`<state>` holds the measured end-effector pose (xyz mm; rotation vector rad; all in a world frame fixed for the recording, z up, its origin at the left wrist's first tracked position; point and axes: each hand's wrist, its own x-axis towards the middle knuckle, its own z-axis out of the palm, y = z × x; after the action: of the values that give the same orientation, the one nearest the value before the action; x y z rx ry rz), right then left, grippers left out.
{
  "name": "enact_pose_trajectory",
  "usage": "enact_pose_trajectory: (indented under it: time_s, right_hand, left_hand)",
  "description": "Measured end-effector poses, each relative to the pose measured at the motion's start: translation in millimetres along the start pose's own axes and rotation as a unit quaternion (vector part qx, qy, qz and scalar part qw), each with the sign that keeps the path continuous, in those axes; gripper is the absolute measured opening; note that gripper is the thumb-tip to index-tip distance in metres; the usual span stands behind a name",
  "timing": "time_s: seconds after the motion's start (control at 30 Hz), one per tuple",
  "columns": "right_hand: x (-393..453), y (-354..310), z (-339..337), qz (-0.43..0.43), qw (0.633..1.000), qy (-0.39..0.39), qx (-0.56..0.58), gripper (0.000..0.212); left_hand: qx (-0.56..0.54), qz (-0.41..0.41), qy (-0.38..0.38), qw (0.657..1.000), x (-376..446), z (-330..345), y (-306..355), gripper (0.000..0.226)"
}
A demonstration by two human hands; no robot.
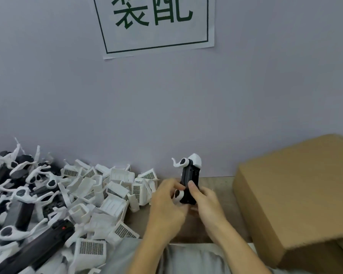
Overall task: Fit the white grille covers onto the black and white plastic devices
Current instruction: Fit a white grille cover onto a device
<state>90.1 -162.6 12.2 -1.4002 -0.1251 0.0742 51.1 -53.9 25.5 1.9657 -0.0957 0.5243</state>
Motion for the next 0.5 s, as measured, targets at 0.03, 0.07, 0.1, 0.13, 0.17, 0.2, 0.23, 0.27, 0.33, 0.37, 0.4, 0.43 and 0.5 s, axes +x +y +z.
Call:
enact_pose_trajectory:
  time_s: [0.03,0.07,0.1,0.13,0.17,0.2,0.23,0.27,0.33,0.37,0.4,0.43,0.5]
  right_hand:
    - [1.5,1.9,-1.7,-0.006,1.000,0.020,-0.010,0.033]
    - [1.9,3.2,-3.6,-0.018,0.999,0.034,-0.022,0.030]
    - [1.8,3.7,-5.4,-0.037,0.998,0.038,-0.039,0.029]
    - [1.2,3.6,-6.7,-0.062,0.996,0.027,-0.055,0.027]
    - [0.5,3.3,-7.0,-0.090,0.993,-0.001,-0.073,0.024]
    - [-0.6,3.0,-6.3,-0.114,0.988,-0.042,-0.094,0.021]
    - [-1.2,3.9,-4.6,-0.132,0.980,-0.079,-0.124,0.018]
    - [-1.5,5.4,-2.3,-0.146,0.971,-0.102,-0.162,0.017]
    - [-1.8,9.7,4.5,-0.172,0.946,-0.100,-0.255,0.018]
    - [-2.4,11.0,8.1,-0.186,0.933,-0.091,-0.293,0.024]
    - [-2.4,12.5,10.7,-0.197,0.923,-0.082,-0.320,0.034]
    - [-1.8,13.5,12.4,-0.204,0.916,-0.070,-0.337,0.042]
    - [-0.6,11.3,13.0,-0.206,0.916,-0.044,-0.341,0.043]
  left_hand:
    - [-0.042,-0.016,-0.017,0.999,1.6,0.0,-1.5,0.024]
    - [-0.091,-0.033,-0.017,0.995,3.8,-0.6,-2.4,0.016]
    - [-0.137,-0.055,-0.005,0.989,6.3,-1.1,-3.4,0.012]
    - [-0.170,-0.082,0.007,0.982,9.5,-1.2,-3.8,0.008]
    - [-0.191,-0.108,0.006,0.976,12.2,-1.3,-4.0,0.008]
    - [-0.211,-0.126,-0.004,0.969,13.8,-0.8,-4.7,0.013]
    - [-0.234,-0.140,-0.009,0.962,13.9,0.7,-6.0,0.017]
    - [-0.263,-0.158,0.006,0.952,14.1,2.6,-7.0,0.020]
    - [-0.333,-0.201,0.070,0.919,16.6,4.1,-10.2,0.021]
    - [-0.368,-0.214,0.098,0.900,18.4,3.8,-11.9,0.022]
    - [-0.398,-0.215,0.115,0.885,20.4,3.4,-13.6,0.022]
    - [-0.417,-0.208,0.117,0.877,21.9,3.5,-14.5,0.022]
    - [-0.417,-0.190,0.094,0.884,22.2,6.0,-13.6,0.019]
